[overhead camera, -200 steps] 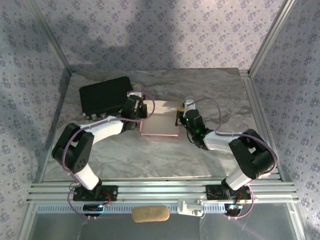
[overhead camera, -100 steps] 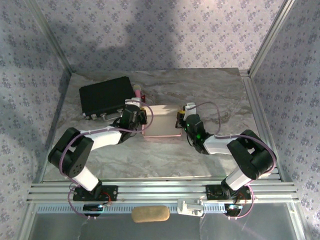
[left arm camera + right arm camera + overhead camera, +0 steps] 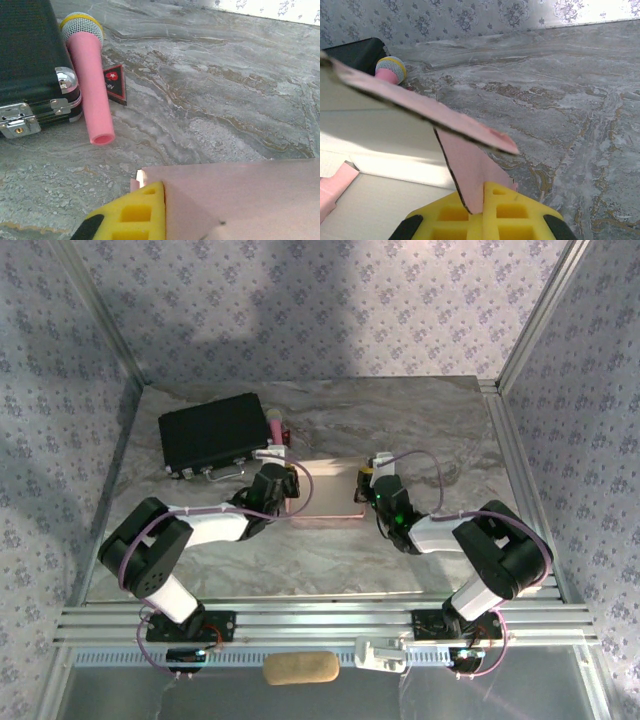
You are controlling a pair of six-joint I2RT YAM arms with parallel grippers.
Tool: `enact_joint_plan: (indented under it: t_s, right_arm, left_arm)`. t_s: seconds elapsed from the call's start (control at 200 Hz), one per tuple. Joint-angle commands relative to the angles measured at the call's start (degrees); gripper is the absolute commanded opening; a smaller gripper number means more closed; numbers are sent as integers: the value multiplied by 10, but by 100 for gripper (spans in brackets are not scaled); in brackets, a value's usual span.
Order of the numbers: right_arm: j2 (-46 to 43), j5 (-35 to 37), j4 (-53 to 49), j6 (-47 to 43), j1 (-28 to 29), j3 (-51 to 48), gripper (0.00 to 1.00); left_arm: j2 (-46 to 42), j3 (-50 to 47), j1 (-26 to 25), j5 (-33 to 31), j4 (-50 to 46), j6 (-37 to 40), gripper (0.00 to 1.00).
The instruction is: Fold the paper box
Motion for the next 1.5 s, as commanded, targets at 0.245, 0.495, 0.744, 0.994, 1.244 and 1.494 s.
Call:
enact_joint_plan:
  t_s: [0.245,0.495,0.744,0.994,1.244,1.494]
  right_arm:
    - [-12,-1,-116,39,13,8,0]
    - [-79,-10,-205,74,13,11,16]
    - [-147,-63,-295,113,18,5,43]
    - [-267,-77,-376,163,26,-23,50]
    - [-418,-38,-533,353,33,-2,53]
    - [-389,17,-590,675,74,88,55]
  left_arm:
    - [5,-22,-30,-22,-32,-11,0]
    - [13,-23,-45,-54,-45,1,0]
    - [36,-22,-65,-85,-43,-5,0]
    - [41,-18,-72,-97,-45,-8,0]
    - [39,-15,-82,-110,-48,-6,0]
    - [44,-13,-90,-112,-49,-11,0]
